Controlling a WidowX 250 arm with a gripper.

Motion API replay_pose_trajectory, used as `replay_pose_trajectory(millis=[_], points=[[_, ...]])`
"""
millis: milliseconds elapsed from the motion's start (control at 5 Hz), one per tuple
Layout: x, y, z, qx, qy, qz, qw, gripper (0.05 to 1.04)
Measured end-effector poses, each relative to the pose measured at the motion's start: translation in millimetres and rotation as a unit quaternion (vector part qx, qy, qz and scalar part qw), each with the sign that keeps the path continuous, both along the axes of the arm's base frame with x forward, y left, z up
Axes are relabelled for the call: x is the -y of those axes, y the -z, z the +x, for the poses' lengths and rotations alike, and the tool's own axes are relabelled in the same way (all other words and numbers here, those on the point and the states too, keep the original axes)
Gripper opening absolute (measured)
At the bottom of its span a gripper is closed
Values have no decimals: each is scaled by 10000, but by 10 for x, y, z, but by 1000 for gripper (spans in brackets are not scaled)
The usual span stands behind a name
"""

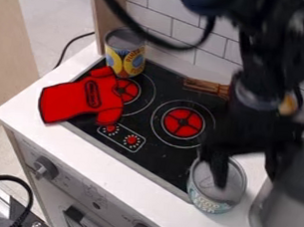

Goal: Put the can between the left and right burners

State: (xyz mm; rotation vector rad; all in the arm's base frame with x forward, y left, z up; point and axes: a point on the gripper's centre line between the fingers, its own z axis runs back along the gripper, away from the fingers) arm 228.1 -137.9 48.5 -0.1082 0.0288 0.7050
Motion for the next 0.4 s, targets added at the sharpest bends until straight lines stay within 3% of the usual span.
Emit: replay_pose_trajectory(millis=[200,400], points=[[53,156,-69,-323,-173,11,9993,996],[89,253,-84,-256,-423,20,9988,996]])
